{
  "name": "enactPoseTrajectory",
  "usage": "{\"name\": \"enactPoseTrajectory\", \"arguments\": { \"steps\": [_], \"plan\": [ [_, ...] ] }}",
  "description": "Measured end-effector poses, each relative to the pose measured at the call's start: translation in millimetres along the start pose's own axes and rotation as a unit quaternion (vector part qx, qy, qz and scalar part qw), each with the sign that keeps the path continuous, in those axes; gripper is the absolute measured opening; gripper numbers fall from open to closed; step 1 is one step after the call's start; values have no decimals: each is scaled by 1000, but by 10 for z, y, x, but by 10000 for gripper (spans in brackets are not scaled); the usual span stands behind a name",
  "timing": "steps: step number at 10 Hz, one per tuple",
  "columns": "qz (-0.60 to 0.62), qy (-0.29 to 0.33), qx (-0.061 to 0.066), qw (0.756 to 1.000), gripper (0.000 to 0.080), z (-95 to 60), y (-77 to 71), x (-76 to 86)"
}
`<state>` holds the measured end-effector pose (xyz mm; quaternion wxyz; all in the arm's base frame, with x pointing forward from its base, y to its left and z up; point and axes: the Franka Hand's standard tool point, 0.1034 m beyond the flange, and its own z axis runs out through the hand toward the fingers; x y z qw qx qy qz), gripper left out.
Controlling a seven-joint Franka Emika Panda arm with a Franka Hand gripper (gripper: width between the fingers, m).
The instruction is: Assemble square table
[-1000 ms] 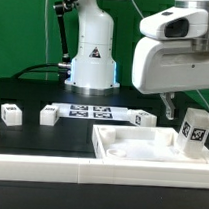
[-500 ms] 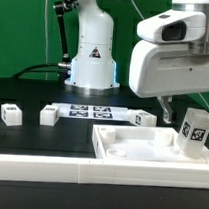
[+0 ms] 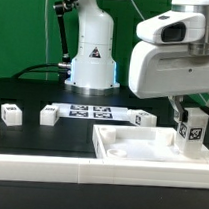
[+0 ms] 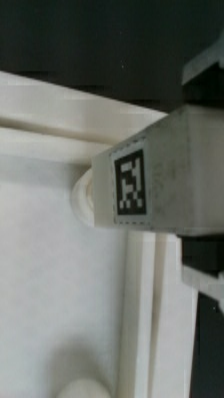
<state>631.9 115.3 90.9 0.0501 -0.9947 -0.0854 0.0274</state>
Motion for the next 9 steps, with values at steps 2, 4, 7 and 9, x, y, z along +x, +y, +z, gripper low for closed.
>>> {"name": "enactPoseTrajectory", "arguments": {
  "steps": [2, 4, 7, 9],
  "plan": [
    [9, 0, 0, 1000, 290, 0, -1, 0],
    [48, 4, 5, 999, 290, 2, -15, 3],
    [227, 24, 10, 974, 291, 5, -5, -5],
    [325, 25, 10, 945, 291, 4, 3, -3]
  ]
}}
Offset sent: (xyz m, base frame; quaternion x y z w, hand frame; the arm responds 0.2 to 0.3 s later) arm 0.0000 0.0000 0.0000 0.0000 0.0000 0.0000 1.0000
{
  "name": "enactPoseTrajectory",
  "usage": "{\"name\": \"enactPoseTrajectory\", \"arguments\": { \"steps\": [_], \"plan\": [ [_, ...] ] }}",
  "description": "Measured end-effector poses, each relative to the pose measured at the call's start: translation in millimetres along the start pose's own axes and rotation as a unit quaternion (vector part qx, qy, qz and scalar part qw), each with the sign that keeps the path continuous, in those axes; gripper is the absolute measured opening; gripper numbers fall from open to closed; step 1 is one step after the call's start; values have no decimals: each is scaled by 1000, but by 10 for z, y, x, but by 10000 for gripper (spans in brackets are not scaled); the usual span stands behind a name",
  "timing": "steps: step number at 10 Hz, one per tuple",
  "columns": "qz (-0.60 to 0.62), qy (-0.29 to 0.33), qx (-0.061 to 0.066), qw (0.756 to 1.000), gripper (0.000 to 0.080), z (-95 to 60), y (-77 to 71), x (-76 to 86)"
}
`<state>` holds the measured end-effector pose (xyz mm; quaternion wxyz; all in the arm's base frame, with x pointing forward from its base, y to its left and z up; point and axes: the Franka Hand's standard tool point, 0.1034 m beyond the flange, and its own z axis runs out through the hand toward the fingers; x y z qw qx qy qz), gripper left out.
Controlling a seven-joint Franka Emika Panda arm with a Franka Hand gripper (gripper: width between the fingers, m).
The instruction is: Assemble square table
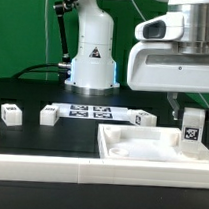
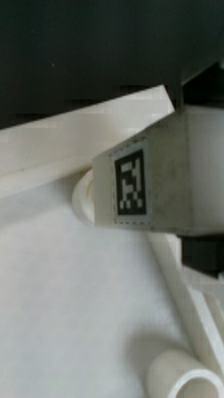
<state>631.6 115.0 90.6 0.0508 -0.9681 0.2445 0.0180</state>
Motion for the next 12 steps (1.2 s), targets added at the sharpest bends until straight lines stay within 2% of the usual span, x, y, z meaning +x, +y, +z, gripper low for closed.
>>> {"name": "enactPoseTrajectory", "arguments": {
  "steps": [3, 6, 9, 10, 11, 12],
  "plan": [
    [138, 2, -3, 990, 291, 6, -10, -11],
    [271, 3, -5, 963, 291, 9, -41, -39],
    [307, -1, 0, 952, 291, 12, -39, -37],
    [300, -2, 0, 954, 363, 14, -43, -40],
    [276, -2, 0, 961, 363, 13, -42, -39],
    [257, -2, 0, 966, 547, 16, -39, -38]
  ]
}}
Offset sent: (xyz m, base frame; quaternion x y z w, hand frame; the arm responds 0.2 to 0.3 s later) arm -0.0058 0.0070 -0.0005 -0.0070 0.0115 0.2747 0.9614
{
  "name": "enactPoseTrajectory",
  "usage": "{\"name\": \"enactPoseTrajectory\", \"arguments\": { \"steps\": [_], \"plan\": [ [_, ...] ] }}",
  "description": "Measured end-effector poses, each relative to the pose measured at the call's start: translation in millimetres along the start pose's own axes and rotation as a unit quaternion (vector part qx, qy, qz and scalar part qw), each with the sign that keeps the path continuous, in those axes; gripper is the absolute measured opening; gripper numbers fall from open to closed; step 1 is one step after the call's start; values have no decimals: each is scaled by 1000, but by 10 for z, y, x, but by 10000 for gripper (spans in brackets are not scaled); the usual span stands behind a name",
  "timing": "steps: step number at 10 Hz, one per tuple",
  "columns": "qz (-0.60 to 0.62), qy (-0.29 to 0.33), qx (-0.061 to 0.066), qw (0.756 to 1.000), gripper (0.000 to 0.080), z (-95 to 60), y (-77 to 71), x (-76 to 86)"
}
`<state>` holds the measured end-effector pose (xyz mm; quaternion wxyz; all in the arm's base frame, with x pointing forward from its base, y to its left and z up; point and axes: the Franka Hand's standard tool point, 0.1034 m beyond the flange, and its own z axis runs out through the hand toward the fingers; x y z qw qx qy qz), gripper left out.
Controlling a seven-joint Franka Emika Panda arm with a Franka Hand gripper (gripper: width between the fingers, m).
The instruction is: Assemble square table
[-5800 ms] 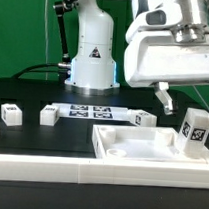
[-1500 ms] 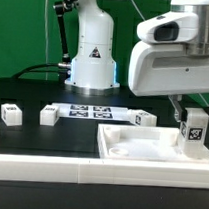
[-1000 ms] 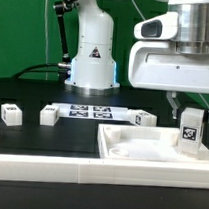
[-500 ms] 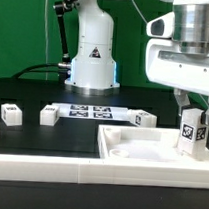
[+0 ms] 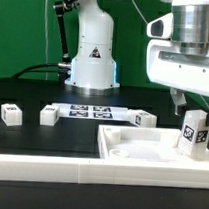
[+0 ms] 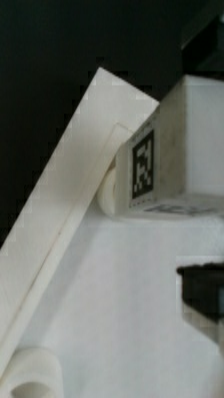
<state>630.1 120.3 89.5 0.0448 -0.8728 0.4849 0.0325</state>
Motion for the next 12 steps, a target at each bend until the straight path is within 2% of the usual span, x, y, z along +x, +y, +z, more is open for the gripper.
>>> {"name": "enactPoseTrajectory", "arguments": {
  "steps": [1, 6, 9, 12],
  "plan": [
    [-24, 0, -1, 1000, 617, 15, 2, -7],
    [-211, 2, 1, 977, 649, 23, -6, -6],
    [-355, -2, -10, 935, 649, -4, -21, -8],
    [-466, -2, -8, 885, 649, 4, -39, 17]
  ]
}}
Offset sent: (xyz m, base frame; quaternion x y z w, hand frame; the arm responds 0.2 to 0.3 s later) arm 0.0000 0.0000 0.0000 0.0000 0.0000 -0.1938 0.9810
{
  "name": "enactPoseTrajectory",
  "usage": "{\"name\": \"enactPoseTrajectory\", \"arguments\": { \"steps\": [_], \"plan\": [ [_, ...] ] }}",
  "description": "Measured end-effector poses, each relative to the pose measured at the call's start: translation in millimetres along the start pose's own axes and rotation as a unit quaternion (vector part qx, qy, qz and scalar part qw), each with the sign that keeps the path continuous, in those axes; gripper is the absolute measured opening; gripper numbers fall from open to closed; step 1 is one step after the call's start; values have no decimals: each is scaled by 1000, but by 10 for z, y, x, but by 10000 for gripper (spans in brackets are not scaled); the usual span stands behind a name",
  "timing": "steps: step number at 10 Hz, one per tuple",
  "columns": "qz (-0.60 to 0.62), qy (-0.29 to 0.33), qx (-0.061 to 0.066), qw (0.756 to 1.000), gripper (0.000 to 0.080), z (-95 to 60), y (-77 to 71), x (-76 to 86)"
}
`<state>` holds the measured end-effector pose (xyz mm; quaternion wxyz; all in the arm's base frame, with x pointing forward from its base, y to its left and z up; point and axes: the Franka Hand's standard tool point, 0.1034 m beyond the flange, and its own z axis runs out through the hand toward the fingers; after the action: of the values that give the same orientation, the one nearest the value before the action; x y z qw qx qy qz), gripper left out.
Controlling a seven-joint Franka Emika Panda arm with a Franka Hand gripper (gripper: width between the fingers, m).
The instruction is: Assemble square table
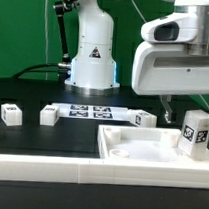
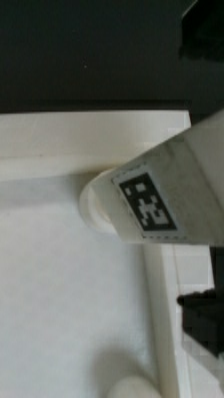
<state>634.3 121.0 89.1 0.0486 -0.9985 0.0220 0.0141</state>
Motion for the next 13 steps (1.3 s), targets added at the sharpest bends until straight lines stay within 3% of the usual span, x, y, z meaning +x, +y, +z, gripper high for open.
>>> {"name": "enactPoseTrajectory", "arguments": {
  "steps": [5, 7, 8, 9, 11, 13],
  "plan": [
    [-204, -1, -14, 979, 649, 6, 29, 6],
    [-214, -1, -13, 977, 649, 5, 51, 12],
    [-214, -1, -13, 977, 518, 5, 53, 13],
    [-214, -1, -13, 977, 518, 5, 53, 13],
    [-211, -1, -13, 977, 289, 5, 52, 13],
    [-191, 2, -10, 982, 289, 6, 61, 15]
  ]
}}
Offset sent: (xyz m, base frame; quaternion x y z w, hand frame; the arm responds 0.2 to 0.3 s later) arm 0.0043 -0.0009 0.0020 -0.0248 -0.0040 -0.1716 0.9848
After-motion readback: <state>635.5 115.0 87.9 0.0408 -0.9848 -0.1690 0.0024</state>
